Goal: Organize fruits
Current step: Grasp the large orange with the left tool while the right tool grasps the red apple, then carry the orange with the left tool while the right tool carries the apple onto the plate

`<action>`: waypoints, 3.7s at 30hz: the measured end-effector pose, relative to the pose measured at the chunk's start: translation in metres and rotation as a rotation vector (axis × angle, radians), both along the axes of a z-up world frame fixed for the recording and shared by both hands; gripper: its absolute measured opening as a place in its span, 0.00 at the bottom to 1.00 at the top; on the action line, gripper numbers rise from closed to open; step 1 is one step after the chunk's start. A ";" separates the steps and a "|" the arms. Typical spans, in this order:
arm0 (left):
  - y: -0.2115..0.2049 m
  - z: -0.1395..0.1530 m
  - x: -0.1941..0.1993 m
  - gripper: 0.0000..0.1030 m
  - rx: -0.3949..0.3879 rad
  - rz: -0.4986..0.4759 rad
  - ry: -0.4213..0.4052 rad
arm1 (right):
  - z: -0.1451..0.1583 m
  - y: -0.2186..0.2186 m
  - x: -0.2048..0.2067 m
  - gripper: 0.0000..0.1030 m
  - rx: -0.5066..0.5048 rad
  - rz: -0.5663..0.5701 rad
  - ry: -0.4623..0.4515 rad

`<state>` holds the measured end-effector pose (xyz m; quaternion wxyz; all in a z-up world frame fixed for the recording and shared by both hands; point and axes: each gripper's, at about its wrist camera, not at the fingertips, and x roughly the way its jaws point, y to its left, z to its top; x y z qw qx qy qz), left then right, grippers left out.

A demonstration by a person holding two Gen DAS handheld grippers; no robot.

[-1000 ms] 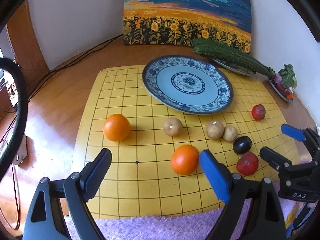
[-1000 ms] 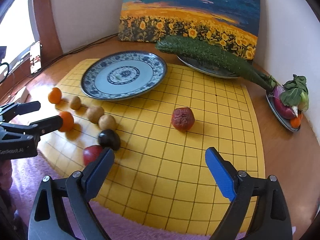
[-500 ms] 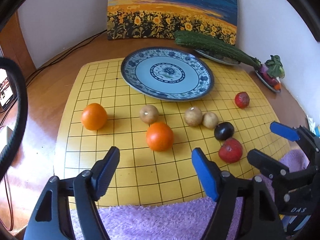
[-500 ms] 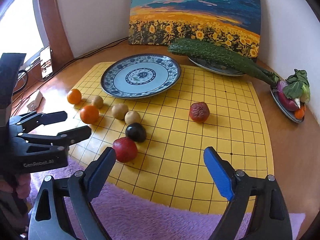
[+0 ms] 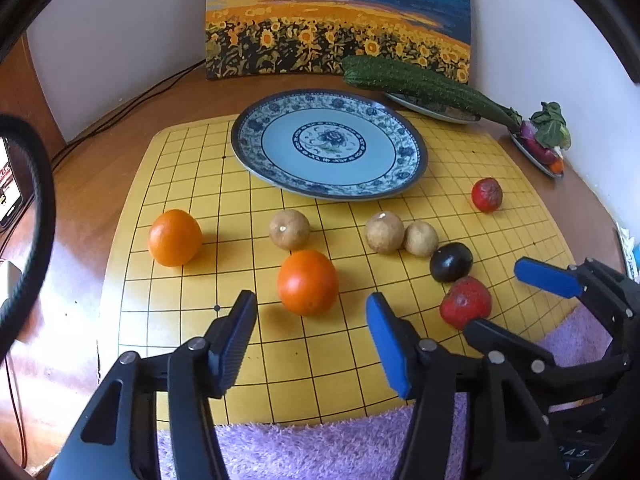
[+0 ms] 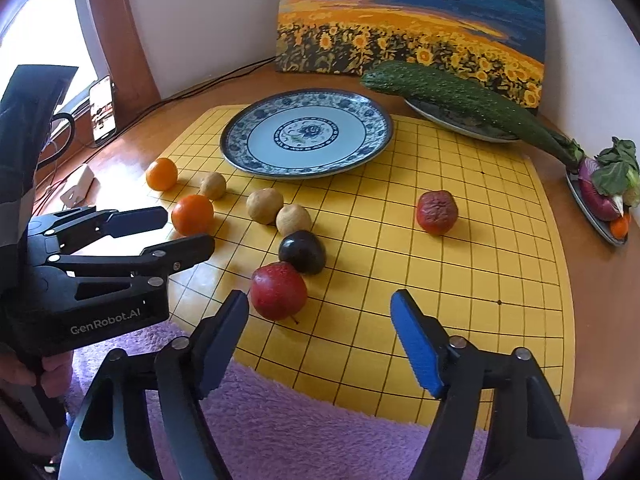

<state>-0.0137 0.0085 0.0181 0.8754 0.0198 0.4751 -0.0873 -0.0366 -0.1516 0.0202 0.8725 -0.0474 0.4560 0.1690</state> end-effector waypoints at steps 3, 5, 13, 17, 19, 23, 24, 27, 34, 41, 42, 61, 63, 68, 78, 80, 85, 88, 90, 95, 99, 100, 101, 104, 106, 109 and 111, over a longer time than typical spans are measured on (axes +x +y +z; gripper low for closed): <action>0.001 -0.002 0.000 0.53 -0.009 0.000 0.007 | -0.004 0.003 0.001 0.64 0.000 0.012 0.009; 0.000 -0.003 0.001 0.52 -0.014 -0.003 0.011 | -0.005 0.004 0.001 0.62 0.008 0.019 0.013; -0.001 -0.003 0.001 0.39 -0.020 -0.004 0.000 | -0.007 0.013 0.000 0.44 0.017 0.058 0.007; 0.002 -0.003 0.001 0.31 -0.027 0.008 -0.002 | -0.009 0.016 -0.001 0.35 0.031 0.073 0.012; 0.004 -0.003 0.001 0.31 -0.040 0.008 0.000 | -0.010 0.017 -0.001 0.31 0.044 0.079 0.014; 0.005 -0.003 0.000 0.31 -0.058 0.004 0.004 | -0.009 0.016 0.000 0.31 0.045 0.070 0.004; 0.005 -0.002 -0.001 0.31 -0.060 0.003 0.005 | -0.009 0.015 0.000 0.31 0.049 0.068 0.004; 0.004 0.002 -0.005 0.31 -0.062 -0.007 -0.004 | -0.006 0.012 -0.001 0.31 0.062 0.059 -0.007; 0.003 0.019 -0.007 0.31 -0.071 -0.018 -0.032 | 0.011 0.005 -0.001 0.31 0.088 0.056 -0.048; 0.004 0.035 0.006 0.31 -0.082 -0.015 -0.037 | 0.032 0.002 0.014 0.31 0.098 0.065 -0.082; 0.005 0.037 0.009 0.31 -0.088 -0.014 -0.035 | 0.034 0.003 0.016 0.31 0.096 0.068 -0.085; 0.011 0.029 0.068 0.31 -0.062 0.039 -0.086 | 0.043 0.003 0.090 0.31 0.097 0.028 -0.072; 0.011 0.026 0.076 0.31 -0.053 0.044 -0.088 | 0.040 0.004 0.097 0.31 0.095 0.024 -0.067; 0.009 0.018 0.092 0.31 -0.043 0.051 -0.084 | 0.034 0.008 0.110 0.31 0.094 0.015 -0.063; 0.004 -0.003 0.113 0.31 -0.038 0.063 -0.054 | 0.020 0.014 0.131 0.31 0.066 -0.005 -0.060; 0.002 -0.006 0.116 0.31 -0.039 0.062 -0.047 | 0.017 0.015 0.135 0.31 0.062 -0.008 -0.057; 0.002 -0.012 0.122 0.31 -0.039 0.071 -0.042 | 0.010 0.017 0.143 0.31 0.056 -0.007 -0.051; 0.004 -0.014 0.125 0.31 -0.043 0.073 -0.038 | 0.005 0.019 0.147 0.31 0.050 -0.006 -0.044; 0.004 -0.016 0.126 0.31 -0.043 0.073 -0.034 | 0.003 0.019 0.148 0.31 0.048 -0.006 -0.039; 0.003 -0.017 0.126 0.30 -0.041 0.068 -0.038 | -0.001 0.019 0.150 0.31 0.046 -0.009 -0.032; 0.002 -0.018 0.127 0.30 -0.046 0.064 -0.032 | -0.001 0.019 0.151 0.31 0.045 -0.011 -0.024; 0.002 -0.018 0.127 0.30 -0.046 0.062 -0.032 | -0.002 0.018 0.151 0.31 0.046 -0.011 -0.021; 0.002 -0.018 0.126 0.30 -0.045 0.062 -0.033 | -0.002 0.018 0.152 0.31 0.048 -0.013 -0.015; 0.001 -0.016 0.124 0.30 -0.038 0.061 -0.038 | -0.002 0.016 0.153 0.31 0.059 -0.021 0.001; 0.000 -0.014 0.123 0.31 -0.034 0.056 -0.038 | -0.002 0.015 0.153 0.31 0.058 -0.019 0.005; 0.000 -0.011 0.120 0.32 -0.026 0.054 -0.040 | 0.001 0.015 0.151 0.33 0.042 -0.022 -0.005; 0.001 -0.009 0.118 0.35 -0.023 0.057 -0.043 | 0.005 0.013 0.149 0.38 0.039 -0.024 -0.017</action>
